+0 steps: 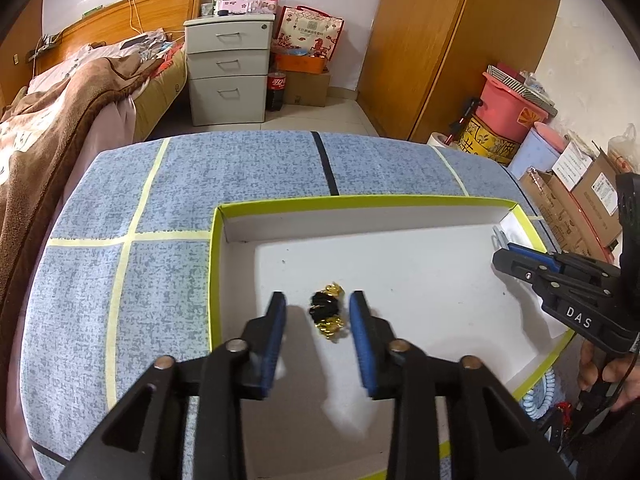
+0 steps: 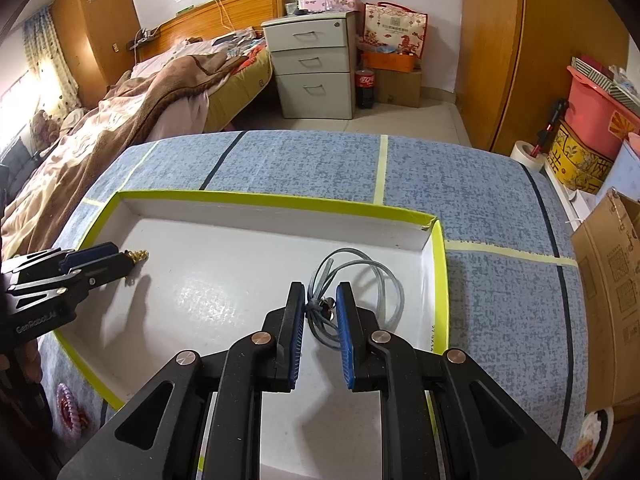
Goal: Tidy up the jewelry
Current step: 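Open right gripper releasing cable while left gripper releases hair clip in box, then reach right gripper to red tassel ornament and close on it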
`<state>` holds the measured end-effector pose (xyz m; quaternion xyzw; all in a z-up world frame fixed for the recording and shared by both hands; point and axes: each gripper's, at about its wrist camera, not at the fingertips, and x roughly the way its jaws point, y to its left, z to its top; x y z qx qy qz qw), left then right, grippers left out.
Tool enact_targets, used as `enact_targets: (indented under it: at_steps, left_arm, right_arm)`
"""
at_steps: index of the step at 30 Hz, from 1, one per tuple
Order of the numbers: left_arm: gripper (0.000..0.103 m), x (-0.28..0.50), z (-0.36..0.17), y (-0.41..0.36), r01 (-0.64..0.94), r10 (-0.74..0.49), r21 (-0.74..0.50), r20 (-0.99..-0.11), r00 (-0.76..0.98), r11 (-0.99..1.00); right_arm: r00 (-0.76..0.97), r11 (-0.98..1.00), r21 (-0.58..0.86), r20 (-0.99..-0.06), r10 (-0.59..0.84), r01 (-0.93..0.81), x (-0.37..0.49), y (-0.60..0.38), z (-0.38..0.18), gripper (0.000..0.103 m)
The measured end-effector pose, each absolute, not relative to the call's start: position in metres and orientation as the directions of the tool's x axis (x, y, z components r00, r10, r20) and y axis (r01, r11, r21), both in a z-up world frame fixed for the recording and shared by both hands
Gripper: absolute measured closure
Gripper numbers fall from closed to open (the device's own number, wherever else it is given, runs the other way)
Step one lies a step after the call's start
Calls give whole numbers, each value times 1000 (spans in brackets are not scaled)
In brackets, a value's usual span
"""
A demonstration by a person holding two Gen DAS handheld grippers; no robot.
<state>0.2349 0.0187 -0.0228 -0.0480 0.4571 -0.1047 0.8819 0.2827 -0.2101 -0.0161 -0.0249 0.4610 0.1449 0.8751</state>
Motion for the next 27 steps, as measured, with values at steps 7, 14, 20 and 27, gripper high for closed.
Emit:
enact_targets:
  at_steps: [7, 14, 20, 27]
  left_arm:
    - [59, 227, -16, 20, 141, -235, -188, -786, 572, 972]
    - [53, 206, 0, 23, 144, -241, -194, -760, 604, 970]
    - [53, 172, 12, 33, 124, -242, -213, -728, 642, 969]
    - [51, 134, 16, 44, 112, -259, -249, -700, 665, 962]
  right_arm:
    - [549, 953, 117, -795, 259, -281, 275, -214, -9, 61]
    - [575, 948, 151, -764, 293, -281, 254, -220, 8, 61]
    - [608, 944, 166, -731, 312, -285, 221, -230, 23, 61]
    - [626, 946, 160, -717, 308, -282, 178, -248, 33, 61]
